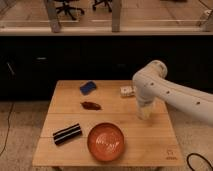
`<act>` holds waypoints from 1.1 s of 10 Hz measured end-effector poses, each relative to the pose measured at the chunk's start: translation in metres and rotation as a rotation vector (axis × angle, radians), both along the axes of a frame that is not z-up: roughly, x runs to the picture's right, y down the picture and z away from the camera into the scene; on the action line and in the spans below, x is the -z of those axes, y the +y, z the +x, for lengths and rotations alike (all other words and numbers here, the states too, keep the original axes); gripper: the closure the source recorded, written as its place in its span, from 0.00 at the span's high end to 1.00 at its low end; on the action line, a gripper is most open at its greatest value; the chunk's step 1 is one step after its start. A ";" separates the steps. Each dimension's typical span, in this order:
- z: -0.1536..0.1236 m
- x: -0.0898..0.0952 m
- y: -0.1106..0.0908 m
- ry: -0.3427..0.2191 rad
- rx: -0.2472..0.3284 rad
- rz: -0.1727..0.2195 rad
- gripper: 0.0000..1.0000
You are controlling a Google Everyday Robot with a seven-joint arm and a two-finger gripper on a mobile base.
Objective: Move the arm in a circular motion
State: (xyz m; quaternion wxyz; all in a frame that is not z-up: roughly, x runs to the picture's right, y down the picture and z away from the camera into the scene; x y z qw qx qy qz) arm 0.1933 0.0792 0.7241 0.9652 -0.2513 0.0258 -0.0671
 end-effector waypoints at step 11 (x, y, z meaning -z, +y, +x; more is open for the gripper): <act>0.010 -0.015 -0.003 -0.007 -0.021 0.031 0.80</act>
